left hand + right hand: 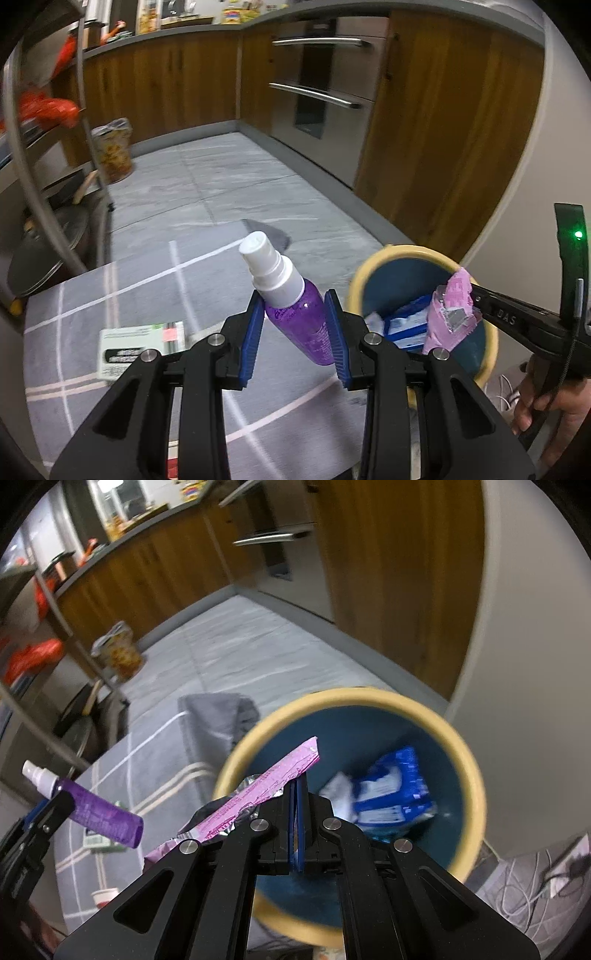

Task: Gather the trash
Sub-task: 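Carry the purple bottle and pink wrapper over the teal bin with both tools, then open both tools to drop the bottle and wrapper into the bin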

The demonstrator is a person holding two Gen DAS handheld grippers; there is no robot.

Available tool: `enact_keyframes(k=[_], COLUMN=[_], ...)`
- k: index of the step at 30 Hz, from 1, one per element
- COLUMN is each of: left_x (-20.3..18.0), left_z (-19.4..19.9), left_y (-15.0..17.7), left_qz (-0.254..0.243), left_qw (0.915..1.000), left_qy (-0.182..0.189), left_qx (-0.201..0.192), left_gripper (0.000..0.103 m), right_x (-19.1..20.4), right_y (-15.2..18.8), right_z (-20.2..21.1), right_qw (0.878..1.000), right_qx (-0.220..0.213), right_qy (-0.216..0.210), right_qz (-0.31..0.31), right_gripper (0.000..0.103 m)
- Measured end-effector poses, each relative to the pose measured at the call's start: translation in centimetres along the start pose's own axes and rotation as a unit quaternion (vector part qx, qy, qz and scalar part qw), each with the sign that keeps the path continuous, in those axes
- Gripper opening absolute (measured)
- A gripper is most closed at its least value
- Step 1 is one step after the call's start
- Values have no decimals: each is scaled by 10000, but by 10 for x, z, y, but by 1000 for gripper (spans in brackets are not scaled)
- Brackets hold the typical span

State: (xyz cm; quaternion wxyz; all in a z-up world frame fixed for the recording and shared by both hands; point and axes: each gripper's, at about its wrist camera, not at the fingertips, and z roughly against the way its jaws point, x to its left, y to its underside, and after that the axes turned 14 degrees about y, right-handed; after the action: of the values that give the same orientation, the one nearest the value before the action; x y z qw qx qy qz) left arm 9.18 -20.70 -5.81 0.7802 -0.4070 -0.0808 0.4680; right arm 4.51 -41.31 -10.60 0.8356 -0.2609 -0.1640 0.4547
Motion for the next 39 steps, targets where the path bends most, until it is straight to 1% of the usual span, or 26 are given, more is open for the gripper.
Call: enact_keyframes(k=[5, 11, 17, 21, 27, 29, 30, 31, 34, 38, 39], left_x=[-29, -55, -69, -70, -73, -71, -69, -69, -65, -59, -57], left_z=[-21, -49, -76, -87, -97, -96, -95, -94, -91, -83, -81], left_y=[-2, -2, 3, 6, 9, 7, 7, 6, 6, 5, 5], left_qz=[-256, -463, -646, -668, -646, -590, -562, -540, -476, -439, -417], left_qw=[9993, 9970, 9932, 9907, 9895, 9899, 9903, 9905, 9913, 9924, 9929], left_qy=[254, 529, 725, 847, 897, 928, 918, 916, 884, 838, 816], left_qx=[118, 330, 645, 829, 933, 897, 877, 868, 851, 783, 763], left_gripper=[33, 33, 33, 33, 34, 34, 34, 35, 35, 37, 39], right_x=[-29, -53, -65, -62, -58, -59, -58, -58, -59, -56, -55], right_y=[-3, -3, 0, 0, -1, -1, -1, -1, -1, -2, -2], right_z=[-13, -28, -47, -55, -61, -62, -63, -64, -61, -55, -54], right_qw=[9995, 9982, 9956, 9945, 9943, 9941, 9940, 9939, 9943, 9952, 9954], right_qx=[97, 265, 543, 634, 698, 733, 761, 773, 705, 627, 616], right_qy=[201, 421, 656, 730, 733, 716, 709, 698, 705, 637, 622], right_qz=[-210, -347, -393, -395, -347, -347, -346, -352, -371, -391, -390], right_gripper=[2, 2, 2, 3, 3, 5, 9, 15, 25, 31, 33])
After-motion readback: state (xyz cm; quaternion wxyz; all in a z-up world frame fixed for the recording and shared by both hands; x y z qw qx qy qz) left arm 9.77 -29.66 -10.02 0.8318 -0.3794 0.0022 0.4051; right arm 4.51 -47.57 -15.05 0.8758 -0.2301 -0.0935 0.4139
